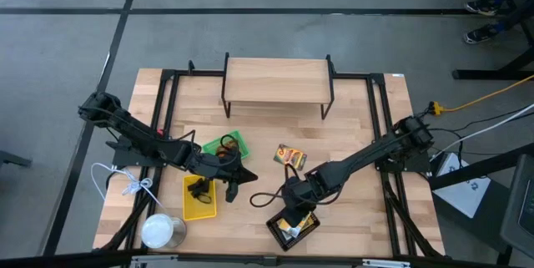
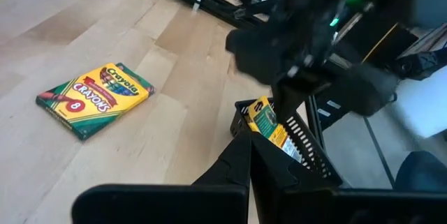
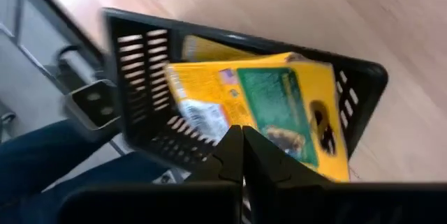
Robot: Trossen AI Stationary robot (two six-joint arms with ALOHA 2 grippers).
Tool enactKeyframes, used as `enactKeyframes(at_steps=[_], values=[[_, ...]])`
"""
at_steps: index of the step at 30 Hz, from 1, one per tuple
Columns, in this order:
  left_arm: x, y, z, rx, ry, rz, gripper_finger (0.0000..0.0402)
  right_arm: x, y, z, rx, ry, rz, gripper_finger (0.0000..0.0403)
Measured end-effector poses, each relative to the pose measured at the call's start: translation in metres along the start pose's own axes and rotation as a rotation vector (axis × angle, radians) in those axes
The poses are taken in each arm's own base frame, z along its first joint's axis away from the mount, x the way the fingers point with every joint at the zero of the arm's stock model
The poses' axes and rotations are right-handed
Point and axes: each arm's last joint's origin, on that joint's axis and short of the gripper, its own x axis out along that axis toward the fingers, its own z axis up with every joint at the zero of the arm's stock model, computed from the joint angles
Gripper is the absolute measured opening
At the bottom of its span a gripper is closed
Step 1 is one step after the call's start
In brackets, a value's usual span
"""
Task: Pick & Place Office Desk Supplies
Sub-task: Adjust the crayon box in the black basket, then put the crayon box into the black basket
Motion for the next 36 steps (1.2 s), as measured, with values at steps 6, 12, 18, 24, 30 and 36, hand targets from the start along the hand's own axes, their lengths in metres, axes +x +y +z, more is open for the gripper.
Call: enactKeyframes(at_steps=[6,12,18,24,30,36], values=[[0.0,0.0,0.0,-0.015,0.003,0.002,0.0003,0.032,-0.001,0.006,-0.002,0.1,0.008,0.0002],[0.0,0.0,0.0,-0.022,0.0,-0.003,0.0001,0.051,0.007,0.017,0.006,0.106,0.121,0.0002],[0.0,-0.001,0.0,-0.037,-0.002,-0.01,0.0002,0.046,0.009,0.044,0.012,0.036,0.209,0.0002],[0.0,-0.002,0.0,-0.04,0.008,-0.029,0.0003,0.014,0.032,0.056,-0.082,-0.037,0.301,0.0002],[0.001,0.004,0.002,-0.024,0.013,-0.009,0.0001,-0.028,0.042,0.058,-0.137,-0.12,0.295,0.0002],[0.002,0.025,0.012,-0.03,0.047,0.059,0.0001,-0.074,0.016,0.046,-0.111,-0.241,0.018,0.0002]])
